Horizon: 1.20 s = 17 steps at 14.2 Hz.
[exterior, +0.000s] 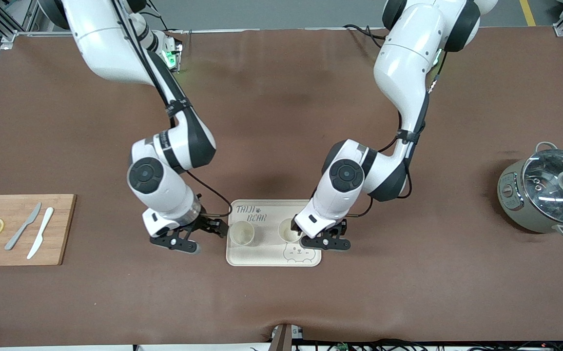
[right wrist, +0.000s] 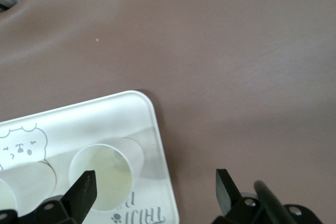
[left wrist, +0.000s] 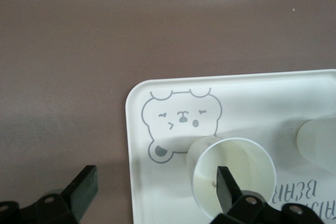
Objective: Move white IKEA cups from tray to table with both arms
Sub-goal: 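Close the right and left grippers around one white cup each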
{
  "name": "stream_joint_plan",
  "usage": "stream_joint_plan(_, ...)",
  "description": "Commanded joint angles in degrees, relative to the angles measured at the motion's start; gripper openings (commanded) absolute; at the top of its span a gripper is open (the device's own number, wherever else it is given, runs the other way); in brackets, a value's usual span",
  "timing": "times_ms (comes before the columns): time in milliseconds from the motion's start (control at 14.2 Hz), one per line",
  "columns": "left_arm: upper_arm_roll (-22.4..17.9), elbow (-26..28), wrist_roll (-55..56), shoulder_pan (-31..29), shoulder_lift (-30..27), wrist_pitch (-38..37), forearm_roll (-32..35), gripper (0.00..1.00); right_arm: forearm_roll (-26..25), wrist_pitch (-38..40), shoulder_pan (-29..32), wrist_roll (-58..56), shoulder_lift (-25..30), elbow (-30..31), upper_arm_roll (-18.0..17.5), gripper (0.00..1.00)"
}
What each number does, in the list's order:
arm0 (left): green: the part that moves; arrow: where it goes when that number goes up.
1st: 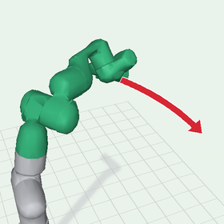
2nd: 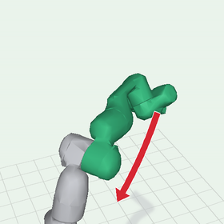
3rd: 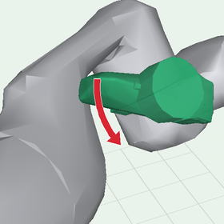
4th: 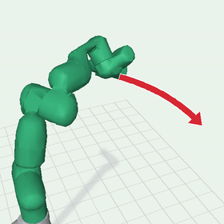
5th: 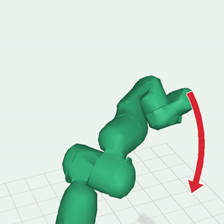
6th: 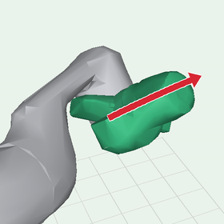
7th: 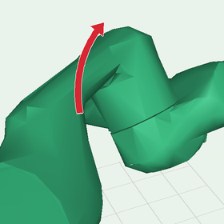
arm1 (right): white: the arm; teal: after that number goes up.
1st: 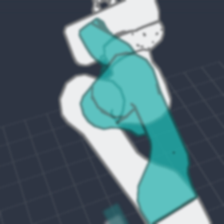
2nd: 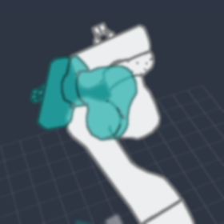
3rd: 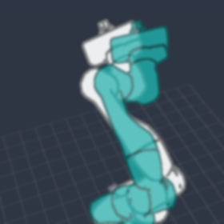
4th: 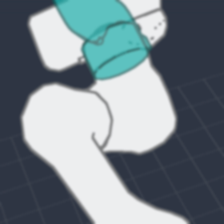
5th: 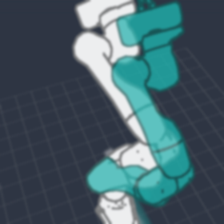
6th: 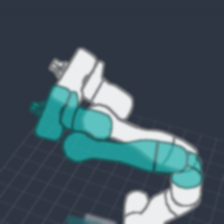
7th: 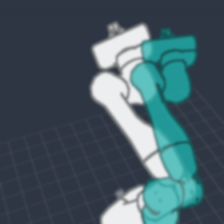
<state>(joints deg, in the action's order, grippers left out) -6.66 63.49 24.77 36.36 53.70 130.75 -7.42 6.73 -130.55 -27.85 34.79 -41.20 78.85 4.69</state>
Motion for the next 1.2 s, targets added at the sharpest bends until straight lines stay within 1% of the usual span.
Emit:
stream_joint_plan(0,-1.7,-1.9,1.6,1.7,1.1,0.6,-0.5,1.00,0.7,-1.9,-2.2,2.0,-3.5,-2.0,0.6,1.00)
stream_joint_plan(424,-2.0,-1.8,2.8,2.7,3.6,5.6,-0.4,1.00,0.5,-5.4,-2.9,1.2,-6.6,-1.9,0.6,1.00)
stream_joint_plan(494,-2.0,-1.8,2.9,3.1,4.0,6.0,-0.4,1.00,0.5,-5.4,-3.0,1.2,-6.6,-1.9,0.6,0.98)
stream_joint_plan(635,-2.3,-1.6,2.9,3.2,4.8,7.2,-0.3,1.00,0.6,-5.2,-3.1,1.1,-6.6,-1.9,0.6,0.52)
stream_joint_plan(776,-2.3,-1.4,2.7,3.2,5.3,8.6,-0.2,1.00,0.4,-5.3,-3.2,1.1,-6.6,-1.9,0.6,0.14)
stream_joint_plan(847,-2.0,-1.4,3.2,3.2,5.3,9.3,-0.3,1.00,0.5,-5.2,-3.2,1.1,-6.6,-1.9,0.6,0.00)
stream_joint_plan(1059,-1.8,-1.0,5.5,3.3,5.4,10.5,-0.5,1.00,0.2,-5.3,-4.0,1.2,-6.6,-1.9,0.6,0.00)
stream_joint_plan(1129,-1.5,-0.9,6.6,3.3,5.4,10.4,-0.7,0.25,0.4,-5.2,-4.0,1.4,-6.6,-1.9,0.6,0.00)
